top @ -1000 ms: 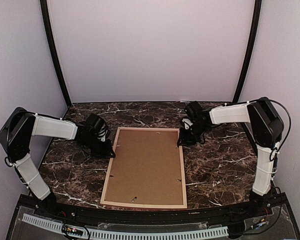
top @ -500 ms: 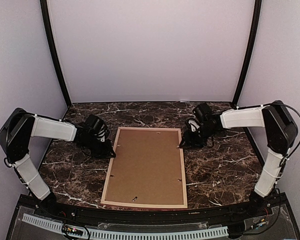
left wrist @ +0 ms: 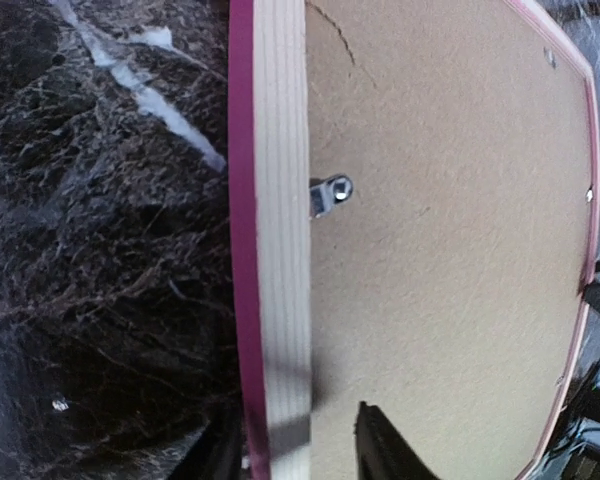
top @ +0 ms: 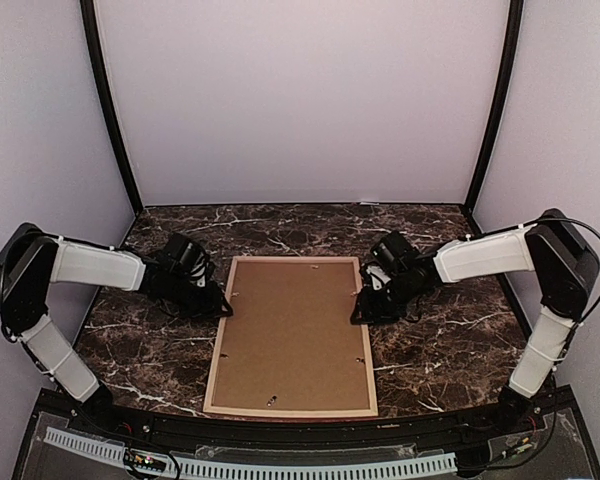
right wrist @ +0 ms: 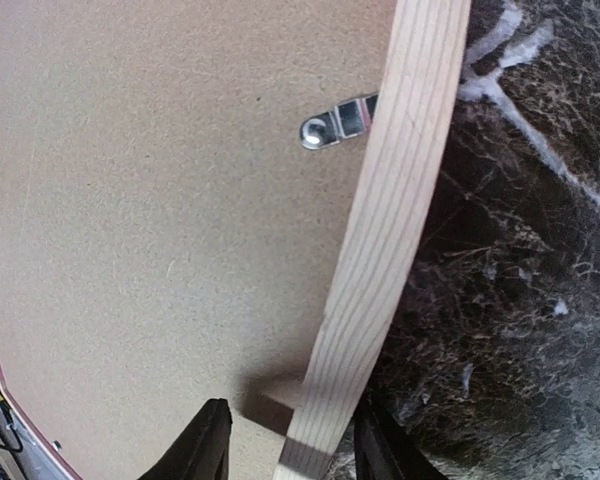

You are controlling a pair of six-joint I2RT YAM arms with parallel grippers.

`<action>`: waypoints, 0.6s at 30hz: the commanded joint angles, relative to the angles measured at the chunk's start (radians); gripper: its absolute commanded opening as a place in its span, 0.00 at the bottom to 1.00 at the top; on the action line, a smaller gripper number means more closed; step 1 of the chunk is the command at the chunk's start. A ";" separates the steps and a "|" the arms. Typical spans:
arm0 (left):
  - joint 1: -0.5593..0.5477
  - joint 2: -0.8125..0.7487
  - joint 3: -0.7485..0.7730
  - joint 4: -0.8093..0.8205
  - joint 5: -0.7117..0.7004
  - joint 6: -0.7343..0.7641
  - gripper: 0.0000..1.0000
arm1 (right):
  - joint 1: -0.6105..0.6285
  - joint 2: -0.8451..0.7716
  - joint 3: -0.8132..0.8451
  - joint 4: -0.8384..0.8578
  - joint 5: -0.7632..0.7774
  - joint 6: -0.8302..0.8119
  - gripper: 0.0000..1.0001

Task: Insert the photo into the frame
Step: Rotate the photo frame at the center of the board.

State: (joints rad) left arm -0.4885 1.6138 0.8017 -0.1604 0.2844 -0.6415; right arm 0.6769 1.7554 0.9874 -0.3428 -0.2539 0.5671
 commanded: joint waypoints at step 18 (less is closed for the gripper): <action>-0.004 -0.146 0.236 -0.202 -0.016 0.278 0.78 | 0.002 0.117 0.187 -0.260 0.203 -0.402 0.04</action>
State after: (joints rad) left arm -0.4892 1.4387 0.9630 -0.2993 0.2424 -0.4622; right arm 0.6762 1.8114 1.1172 -0.5026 -0.0956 0.3904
